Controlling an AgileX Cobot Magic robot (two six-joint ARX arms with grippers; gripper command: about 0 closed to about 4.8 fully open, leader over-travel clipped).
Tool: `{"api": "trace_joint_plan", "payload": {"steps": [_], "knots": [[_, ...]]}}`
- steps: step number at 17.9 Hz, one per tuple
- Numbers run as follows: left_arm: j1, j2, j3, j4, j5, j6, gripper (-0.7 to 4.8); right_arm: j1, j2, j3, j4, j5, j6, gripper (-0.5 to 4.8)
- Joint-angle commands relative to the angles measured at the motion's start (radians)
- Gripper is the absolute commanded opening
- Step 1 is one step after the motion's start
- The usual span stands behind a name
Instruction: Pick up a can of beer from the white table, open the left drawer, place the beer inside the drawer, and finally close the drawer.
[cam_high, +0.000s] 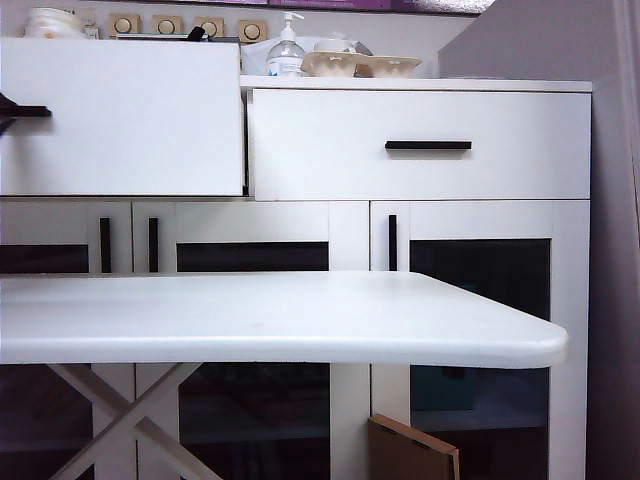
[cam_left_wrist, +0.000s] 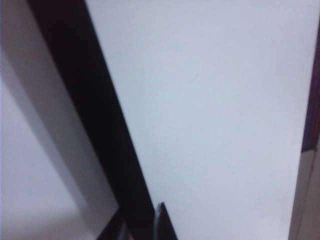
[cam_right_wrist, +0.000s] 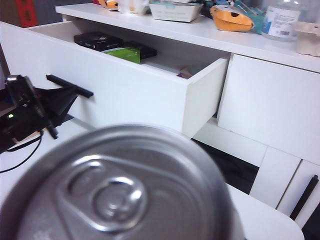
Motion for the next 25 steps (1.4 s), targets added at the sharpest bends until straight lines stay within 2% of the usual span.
{"api": "trace_joint_plan", "payload": {"steps": [1,9,14,19,25], "knots": [[-0.013,-0.106,-0.069,0.101,0.067,0.044,-0.06,0.002,-0.009,0.011,0.062,0.001,-0.003,1.97],[-0.013,-0.359,-0.274,0.093,0.072,0.044,-0.06,0.002,-0.009,0.011,0.063,0.001,-0.003,1.98],[-0.014,-0.528,-0.393,0.043,0.087,0.044,-0.06,0.002,-0.01,0.012,0.064,0.001,-0.003,1.98],[-0.014,-0.706,-0.473,-0.068,0.087,0.045,-0.06,0.002,-0.009,0.012,0.064,0.002,-0.003,1.98],[-0.014,-0.898,-0.489,-0.223,0.09,0.046,-0.06,0.003,-0.01,0.011,0.076,-0.004,-0.002,1.98]]}}
